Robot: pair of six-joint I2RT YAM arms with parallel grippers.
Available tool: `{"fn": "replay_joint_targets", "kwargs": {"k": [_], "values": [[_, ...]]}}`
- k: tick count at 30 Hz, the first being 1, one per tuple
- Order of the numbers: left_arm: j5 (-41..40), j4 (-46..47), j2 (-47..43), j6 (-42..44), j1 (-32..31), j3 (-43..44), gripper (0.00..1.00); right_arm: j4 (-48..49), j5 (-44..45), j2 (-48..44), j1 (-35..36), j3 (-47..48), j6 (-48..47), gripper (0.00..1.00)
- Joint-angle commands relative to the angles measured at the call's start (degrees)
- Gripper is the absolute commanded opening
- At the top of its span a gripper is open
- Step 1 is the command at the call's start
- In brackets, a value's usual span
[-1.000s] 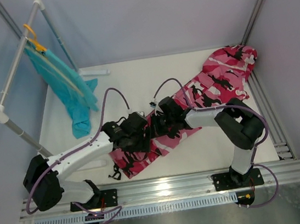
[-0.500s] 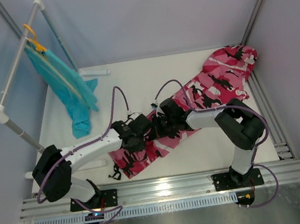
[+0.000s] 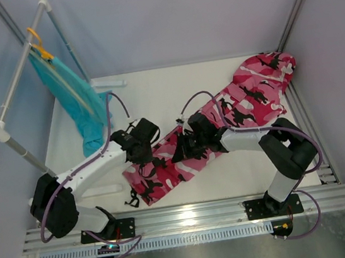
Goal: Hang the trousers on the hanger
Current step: Fold the trousers
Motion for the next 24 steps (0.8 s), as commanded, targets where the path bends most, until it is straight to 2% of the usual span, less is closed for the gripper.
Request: {"fn": "replay_joint_targets", "kwargs": {"k": [1, 5, 6, 10, 14, 19, 23, 24], "values": [[-1.3, -2.5, -1.7, 2.8, 3.3, 0.8, 0.00, -0.1, -0.6, -1.6, -0.3, -0.6, -1.6, 0.13], [3.7, 0.0, -1.2, 4.4, 7.2, -0.5, 0.00, 0.0, 0.9, -1.0, -0.3, -0.6, -2.5, 0.09], [8.1, 1.0, -1.3, 4.8, 8.3, -1.0, 0.00, -0.4, 1.4, -0.6, -0.3, -0.4, -3.1, 0.04], [20.5, 2.6, -2.6, 5.6, 13.1, -0.3, 0.00, -4.6, 2.5, -2.0, -0.6, 0.8, -6.8, 0.04], [29.7, 2.3, -5.9, 4.4, 13.0, 2.3, 0.01, -9.5, 2.8, -7.1, -0.6, 0.7, -9.6, 0.04], [42.9, 6.1, -9.1, -0.1, 12.0, 1.0, 0.01, -12.7, 1.9, -13.2, -1.4, -0.1, -11.7, 0.04], [49.9, 14.8, -11.1, -5.7, 11.8, -3.3, 0.00, -13.3, -2.2, -16.0, -3.0, -1.9, -13.0, 0.04], [48.8, 14.5, -10.6, -5.9, 11.9, -3.1, 0.00, -13.6, -3.3, -16.1, -3.3, -1.7, -13.3, 0.04]]}}
